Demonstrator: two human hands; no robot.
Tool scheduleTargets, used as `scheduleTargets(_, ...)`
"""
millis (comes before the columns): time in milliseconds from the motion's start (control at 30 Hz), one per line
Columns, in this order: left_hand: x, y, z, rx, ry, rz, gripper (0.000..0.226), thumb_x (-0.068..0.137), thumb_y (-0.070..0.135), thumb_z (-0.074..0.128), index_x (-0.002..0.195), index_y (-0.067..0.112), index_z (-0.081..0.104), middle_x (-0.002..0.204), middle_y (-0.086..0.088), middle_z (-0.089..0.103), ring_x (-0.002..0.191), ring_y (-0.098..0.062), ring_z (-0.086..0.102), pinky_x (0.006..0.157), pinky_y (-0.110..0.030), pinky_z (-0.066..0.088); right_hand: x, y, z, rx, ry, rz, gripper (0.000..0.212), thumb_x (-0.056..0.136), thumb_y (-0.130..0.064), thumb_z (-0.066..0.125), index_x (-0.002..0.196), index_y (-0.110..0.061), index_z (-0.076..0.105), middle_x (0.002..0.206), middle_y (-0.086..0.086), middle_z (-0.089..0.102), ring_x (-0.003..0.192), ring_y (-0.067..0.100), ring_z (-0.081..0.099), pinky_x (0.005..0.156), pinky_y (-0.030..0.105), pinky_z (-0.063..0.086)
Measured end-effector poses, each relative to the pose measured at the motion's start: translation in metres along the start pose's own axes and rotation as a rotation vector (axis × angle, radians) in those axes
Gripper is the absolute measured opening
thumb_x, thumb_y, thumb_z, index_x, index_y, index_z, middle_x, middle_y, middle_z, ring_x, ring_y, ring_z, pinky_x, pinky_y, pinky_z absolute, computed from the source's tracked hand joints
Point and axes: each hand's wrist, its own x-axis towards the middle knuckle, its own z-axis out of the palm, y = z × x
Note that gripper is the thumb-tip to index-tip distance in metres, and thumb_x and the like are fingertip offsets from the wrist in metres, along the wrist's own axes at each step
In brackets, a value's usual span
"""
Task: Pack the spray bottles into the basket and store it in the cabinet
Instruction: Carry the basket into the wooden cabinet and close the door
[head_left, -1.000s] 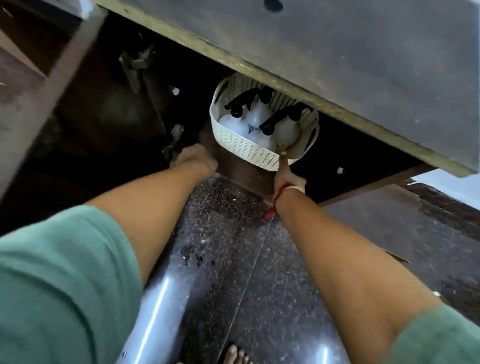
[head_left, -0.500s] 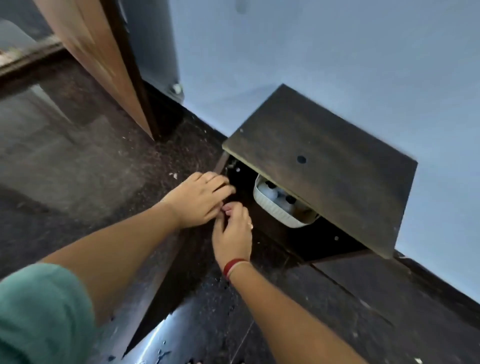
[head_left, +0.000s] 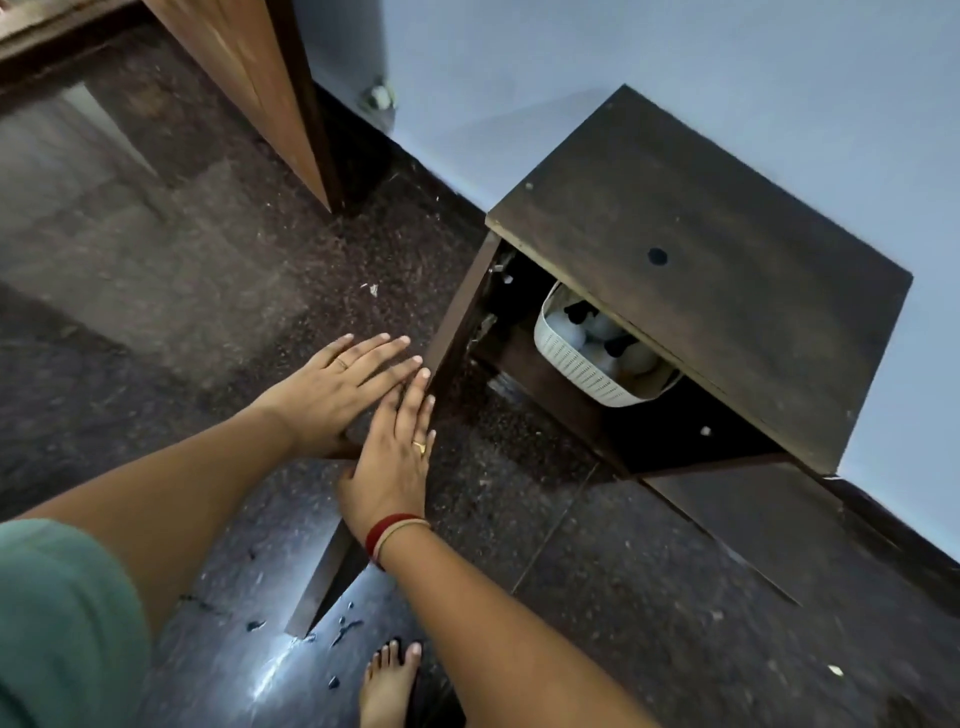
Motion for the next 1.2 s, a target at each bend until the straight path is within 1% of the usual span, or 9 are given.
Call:
scheduleTargets(100, 0.012, 0.008, -0.01, 0.06, 0.069, 0.1, 0.118, 0.057, 0.064, 0.067, 0.148, 0.011, 0.013, 0.156, -0.013, 0.025, 0.143, -0.031, 0.027, 0.113, -0.05, 0.023, -0.009, 0.008, -0.006, 0.027, 0.002, 0.018, 0.108, 0.082, -0.012, 0.066, 0.15, -0.016, -0.018, 0.153, -0.004, -0.038, 0.146, 0.025, -0.024, 0.121, 0.043, -0.003)
scheduleTargets(267, 0.037, 0.031, -0.013, 0.076, 0.09, 0.257, 0.095, 0.079, 0.062, 0.039, 0.148, 0.016, -0.009, 0.155, -0.006, -0.006, 0.144, -0.024, -0.004, 0.117, -0.049, 0.003, -0.026, 0.042, -0.025, -0.093, 0.008, 0.017, 0.099, 0.081, -0.013, 0.064, 0.152, -0.011, -0.005, 0.16, 0.005, -0.021, 0.146, 0.025, -0.023, 0.122, 0.043, -0.004)
scheduleTargets(433, 0.067, 0.074, -0.015, -0.005, 0.098, 0.265, 0.072, 0.098, 0.032, 0.033, 0.142, 0.024, -0.023, 0.162, -0.002, -0.005, 0.149, -0.024, -0.004, 0.119, -0.044, 0.006, -0.036, 0.094, -0.056, -0.288, 0.084, -0.055, 0.078, 0.086, -0.001, 0.05, 0.152, -0.012, 0.009, 0.162, 0.01, -0.009, 0.139, 0.024, -0.029, 0.119, 0.049, -0.005)
scheduleTargets(600, 0.094, 0.127, -0.028, -0.049, 0.089, 0.144, 0.091, 0.094, 0.016, 0.045, 0.137, 0.018, -0.036, 0.161, -0.002, -0.016, 0.148, -0.026, -0.012, 0.119, -0.044, 0.008, -0.035, 0.153, -0.108, -0.715, 0.189, -0.171, 0.069, 0.089, -0.024, 0.059, 0.149, -0.013, 0.027, 0.156, 0.015, 0.029, 0.146, 0.032, 0.021, 0.115, 0.053, 0.021)
scheduleTargets(667, 0.105, 0.143, -0.034, -0.089, 0.102, 0.099, 0.096, 0.091, 0.019, 0.05, 0.141, 0.017, -0.031, 0.161, -0.001, -0.013, 0.149, -0.025, -0.008, 0.119, -0.045, 0.01, -0.032, 0.172, -0.131, -0.869, 0.205, -0.203, 0.068, 0.089, -0.029, 0.055, 0.149, -0.012, 0.029, 0.154, 0.011, 0.034, 0.144, 0.029, 0.027, 0.114, 0.051, 0.024)
scheduleTargets(767, 0.124, 0.16, -0.044, -0.133, 0.097, 0.062, 0.101, 0.088, 0.021, 0.057, 0.148, 0.019, -0.023, 0.162, -0.001, -0.009, 0.149, -0.026, -0.004, 0.118, -0.046, 0.014, -0.028, 0.2, -0.162, -1.028, 0.201, -0.268, 0.061, 0.091, -0.022, 0.031, 0.148, -0.008, 0.015, 0.158, 0.009, 0.026, 0.146, 0.026, 0.017, 0.115, 0.049, 0.019)
scheduleTargets(867, 0.136, 0.17, -0.046, -0.08, 0.088, 0.054, 0.101, 0.088, 0.023, 0.057, 0.147, 0.017, -0.024, 0.161, -0.003, -0.013, 0.149, -0.027, -0.004, 0.118, -0.049, 0.011, -0.03, 0.217, -0.18, -1.113, 0.13, -0.322, 0.062, 0.091, -0.02, 0.021, 0.148, -0.007, -0.001, 0.158, 0.011, 0.0, 0.144, 0.025, -0.003, 0.116, 0.048, 0.004)
scheduleTargets(1000, 0.146, 0.172, -0.044, -0.043, 0.065, 0.033, 0.101, 0.091, 0.028, 0.054, 0.142, 0.013, -0.033, 0.159, -0.005, -0.024, 0.149, -0.025, -0.005, 0.118, -0.051, 0.005, -0.034, 0.233, -0.182, -1.062, 0.009, -0.294, 0.075, 0.096, -0.02, 0.029, 0.14, -0.011, -0.031, 0.15, 0.013, -0.029, 0.141, 0.025, -0.022, 0.115, 0.043, -0.014)
scheduleTargets(1200, 0.164, 0.182, -0.054, 0.064, 0.006, 0.095, 0.098, 0.093, 0.032, 0.054, 0.146, 0.016, -0.027, 0.159, -0.004, -0.022, 0.148, -0.025, -0.011, 0.117, -0.053, 0.003, -0.021, 0.241, -0.184, -0.919, 0.086, -0.08, 0.084, 0.094, -0.013, 0.039, 0.141, -0.021, -0.031, 0.151, 0.016, -0.031, 0.147, 0.033, -0.014, 0.117, 0.042, -0.007)
